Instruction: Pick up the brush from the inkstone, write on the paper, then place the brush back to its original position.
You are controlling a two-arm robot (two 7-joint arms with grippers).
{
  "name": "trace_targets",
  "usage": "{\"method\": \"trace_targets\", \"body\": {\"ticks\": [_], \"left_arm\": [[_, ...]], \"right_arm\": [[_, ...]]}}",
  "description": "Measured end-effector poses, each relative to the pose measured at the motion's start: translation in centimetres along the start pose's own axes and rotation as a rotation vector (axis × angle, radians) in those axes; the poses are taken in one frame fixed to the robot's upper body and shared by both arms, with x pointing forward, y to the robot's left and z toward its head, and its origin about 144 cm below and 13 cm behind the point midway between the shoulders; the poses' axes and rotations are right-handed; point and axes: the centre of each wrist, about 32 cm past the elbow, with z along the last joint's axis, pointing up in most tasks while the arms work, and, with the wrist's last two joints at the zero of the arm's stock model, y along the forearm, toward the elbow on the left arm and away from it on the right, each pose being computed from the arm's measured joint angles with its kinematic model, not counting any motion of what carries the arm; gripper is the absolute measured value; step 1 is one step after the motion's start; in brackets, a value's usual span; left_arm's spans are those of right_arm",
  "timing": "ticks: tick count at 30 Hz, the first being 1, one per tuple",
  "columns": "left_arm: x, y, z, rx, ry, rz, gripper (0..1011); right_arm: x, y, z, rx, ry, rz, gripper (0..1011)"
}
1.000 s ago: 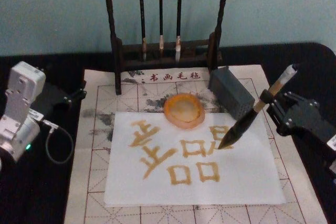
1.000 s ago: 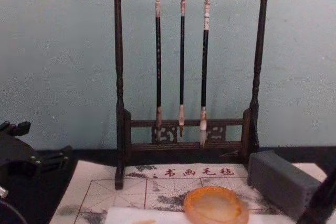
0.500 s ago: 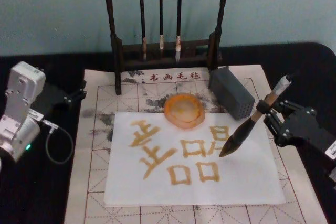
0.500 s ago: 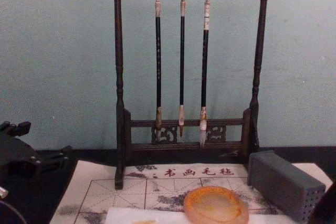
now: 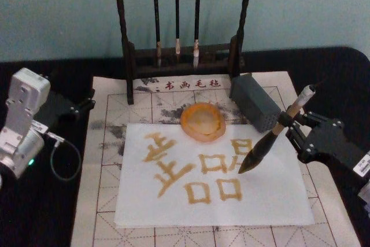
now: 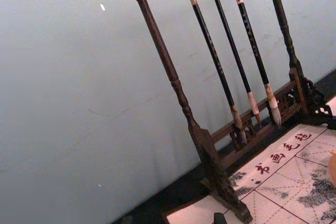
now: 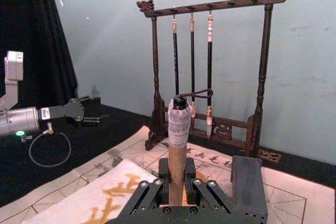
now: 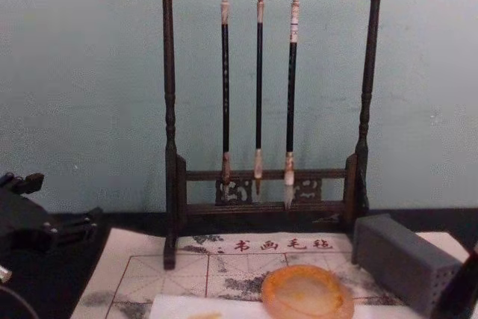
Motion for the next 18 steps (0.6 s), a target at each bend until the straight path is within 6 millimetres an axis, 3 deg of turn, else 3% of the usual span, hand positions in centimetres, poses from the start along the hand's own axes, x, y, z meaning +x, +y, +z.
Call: {"method": "trace_targets", "body": {"ticks": [18], "left_arm": [[0.0, 0.0, 0.0, 0.0, 0.0, 0.0, 1001]], "right_arm": [[-0.21, 0.07, -0.23, -0.009, -0.005, 0.002, 194]]}}
